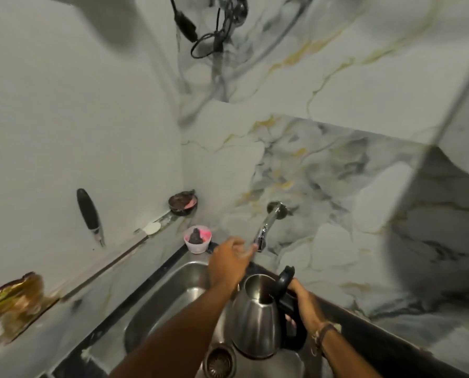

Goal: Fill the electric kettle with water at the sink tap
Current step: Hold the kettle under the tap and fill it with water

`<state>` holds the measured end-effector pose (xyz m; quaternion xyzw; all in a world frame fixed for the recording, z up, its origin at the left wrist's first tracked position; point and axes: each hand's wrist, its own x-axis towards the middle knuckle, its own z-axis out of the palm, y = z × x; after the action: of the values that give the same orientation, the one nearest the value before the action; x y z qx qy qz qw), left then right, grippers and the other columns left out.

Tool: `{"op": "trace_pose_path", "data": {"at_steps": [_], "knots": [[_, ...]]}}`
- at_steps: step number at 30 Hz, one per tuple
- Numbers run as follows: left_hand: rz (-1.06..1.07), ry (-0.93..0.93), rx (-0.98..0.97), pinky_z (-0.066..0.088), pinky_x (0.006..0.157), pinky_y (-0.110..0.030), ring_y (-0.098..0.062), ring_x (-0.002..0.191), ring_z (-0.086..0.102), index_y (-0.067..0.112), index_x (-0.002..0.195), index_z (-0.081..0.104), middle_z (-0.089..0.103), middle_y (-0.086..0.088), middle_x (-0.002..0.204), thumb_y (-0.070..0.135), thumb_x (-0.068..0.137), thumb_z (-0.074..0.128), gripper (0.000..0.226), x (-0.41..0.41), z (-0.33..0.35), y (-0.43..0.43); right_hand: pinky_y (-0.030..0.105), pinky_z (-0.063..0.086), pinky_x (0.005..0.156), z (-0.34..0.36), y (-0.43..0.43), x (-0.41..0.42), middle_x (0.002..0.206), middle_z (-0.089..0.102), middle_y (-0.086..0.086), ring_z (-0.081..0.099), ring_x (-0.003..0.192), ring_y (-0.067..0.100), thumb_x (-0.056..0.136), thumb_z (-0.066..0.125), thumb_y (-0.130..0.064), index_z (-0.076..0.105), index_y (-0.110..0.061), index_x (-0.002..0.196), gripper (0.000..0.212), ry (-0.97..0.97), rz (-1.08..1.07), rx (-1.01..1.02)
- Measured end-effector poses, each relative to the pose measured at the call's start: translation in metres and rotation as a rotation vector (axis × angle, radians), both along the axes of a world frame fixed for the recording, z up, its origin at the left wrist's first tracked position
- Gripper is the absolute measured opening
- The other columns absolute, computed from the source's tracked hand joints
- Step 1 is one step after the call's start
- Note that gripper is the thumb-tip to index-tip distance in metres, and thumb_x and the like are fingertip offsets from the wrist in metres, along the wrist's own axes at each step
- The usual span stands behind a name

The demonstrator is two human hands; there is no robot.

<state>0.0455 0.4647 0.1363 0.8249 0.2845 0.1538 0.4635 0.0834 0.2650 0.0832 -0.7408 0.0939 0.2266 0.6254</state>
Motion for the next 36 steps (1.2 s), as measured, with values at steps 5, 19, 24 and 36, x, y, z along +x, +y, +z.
{"op": "trace_pose_path", "data": {"at_steps": [5, 19, 24, 36], "knots": [[-0.15, 0.177, 0.175, 0.066, 0.091, -0.046, -0.029, 0.1, 0.078, 0.018, 0.093, 0.079, 0.083, -0.004, 0.1, 0.076, 0.067, 0.093, 0.066, 0.054, 0.023, 0.007, 0.035, 0.054, 0.068, -0.012, 0.025, 0.013, 0.077, 0.088, 0.006, 0.076, 0.073, 0.025, 0.085, 0.067, -0.069, 0.093, -0.023, 0.079, 0.053, -0.024, -0.031, -0.04], [-0.478, 0.269, 0.134, 0.048, 0.055, -0.025, -0.006, 0.061, 0.067, 0.015, 0.076, 0.083, 0.073, 0.006, 0.065, 0.041, 0.078, 0.101, 0.031, 0.115, 0.001, 0.044, 0.038, 0.047, 0.07, -0.009, 0.037, 0.036, 0.089, 0.079, 0.031, 0.064, 0.079, 0.03, 0.107, 0.056, -0.055, 0.085, 0.0, 0.1, 0.063, -0.03, -0.041, -0.11], [-0.653, 0.331, 0.052, 0.066, 0.102, -0.051, -0.034, 0.106, 0.084, 0.003, 0.101, 0.089, 0.088, -0.015, 0.102, 0.036, 0.082, 0.1, 0.039, 0.125, 0.01, 0.058, 0.044, 0.049, 0.082, -0.016, 0.043, 0.043, 0.106, 0.083, 0.037, 0.067, 0.086, 0.034, 0.075, 0.06, -0.073, 0.083, 0.008, 0.109, 0.091, -0.051, -0.022, -0.09], [-0.701, 0.373, -0.035, 0.068, 0.084, -0.035, -0.03, 0.112, 0.082, 0.004, 0.11, 0.089, 0.088, -0.014, 0.11, 0.026, 0.078, 0.102, 0.041, 0.14, 0.008, 0.063, 0.039, 0.052, 0.078, -0.028, 0.046, 0.046, 0.117, 0.081, 0.037, 0.069, 0.088, 0.035, 0.104, 0.051, -0.064, 0.085, 0.002, 0.116, 0.075, -0.074, 0.034, -0.147]]}}
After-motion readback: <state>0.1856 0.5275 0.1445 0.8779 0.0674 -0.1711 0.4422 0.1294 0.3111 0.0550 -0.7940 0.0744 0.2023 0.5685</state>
